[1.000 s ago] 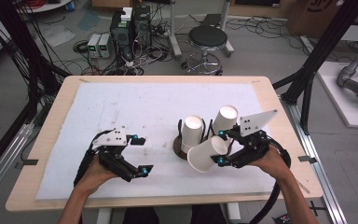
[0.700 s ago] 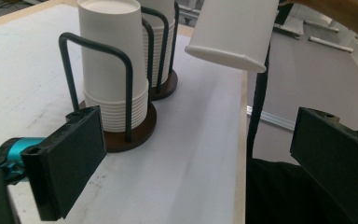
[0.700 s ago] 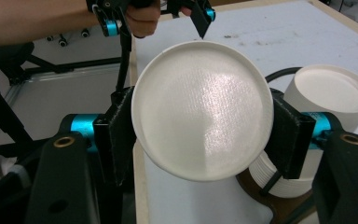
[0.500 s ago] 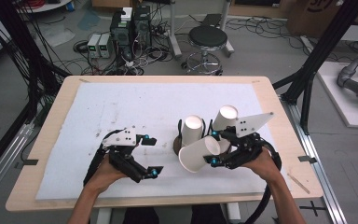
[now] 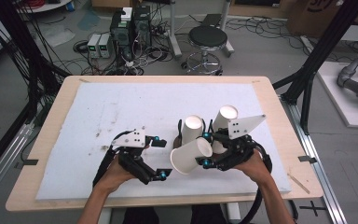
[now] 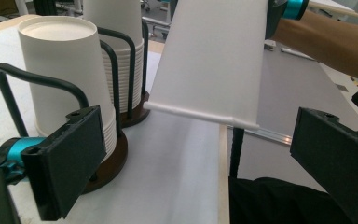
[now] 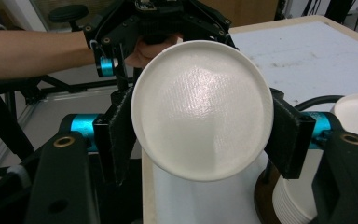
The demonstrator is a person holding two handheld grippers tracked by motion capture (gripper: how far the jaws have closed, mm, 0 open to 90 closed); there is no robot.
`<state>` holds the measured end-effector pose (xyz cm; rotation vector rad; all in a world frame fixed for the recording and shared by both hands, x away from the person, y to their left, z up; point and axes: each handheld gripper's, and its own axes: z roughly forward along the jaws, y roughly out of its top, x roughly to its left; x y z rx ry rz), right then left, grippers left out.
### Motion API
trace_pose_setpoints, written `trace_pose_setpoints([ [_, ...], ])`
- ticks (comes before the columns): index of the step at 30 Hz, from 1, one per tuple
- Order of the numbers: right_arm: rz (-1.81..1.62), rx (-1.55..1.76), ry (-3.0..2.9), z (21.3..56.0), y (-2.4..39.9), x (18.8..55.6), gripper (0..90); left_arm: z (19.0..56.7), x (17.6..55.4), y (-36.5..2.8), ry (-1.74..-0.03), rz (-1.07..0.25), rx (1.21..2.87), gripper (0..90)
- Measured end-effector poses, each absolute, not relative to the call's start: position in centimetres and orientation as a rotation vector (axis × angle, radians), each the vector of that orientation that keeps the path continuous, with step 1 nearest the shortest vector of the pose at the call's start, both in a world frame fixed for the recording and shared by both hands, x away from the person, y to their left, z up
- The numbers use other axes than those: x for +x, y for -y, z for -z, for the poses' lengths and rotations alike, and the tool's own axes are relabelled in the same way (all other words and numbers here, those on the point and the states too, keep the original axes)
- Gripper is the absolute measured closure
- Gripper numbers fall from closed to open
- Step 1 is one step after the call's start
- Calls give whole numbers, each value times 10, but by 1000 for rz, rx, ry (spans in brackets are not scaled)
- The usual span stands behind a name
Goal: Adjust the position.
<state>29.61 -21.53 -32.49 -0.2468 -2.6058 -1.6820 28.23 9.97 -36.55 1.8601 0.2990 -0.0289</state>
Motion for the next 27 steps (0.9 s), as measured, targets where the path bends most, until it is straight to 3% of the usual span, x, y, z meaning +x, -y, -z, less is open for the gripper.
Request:
trace_pose_setpoints([
  [27, 1767, -210, 2505, 332, 192, 295, 343, 372, 283, -81, -271, 91, 1863, 33],
])
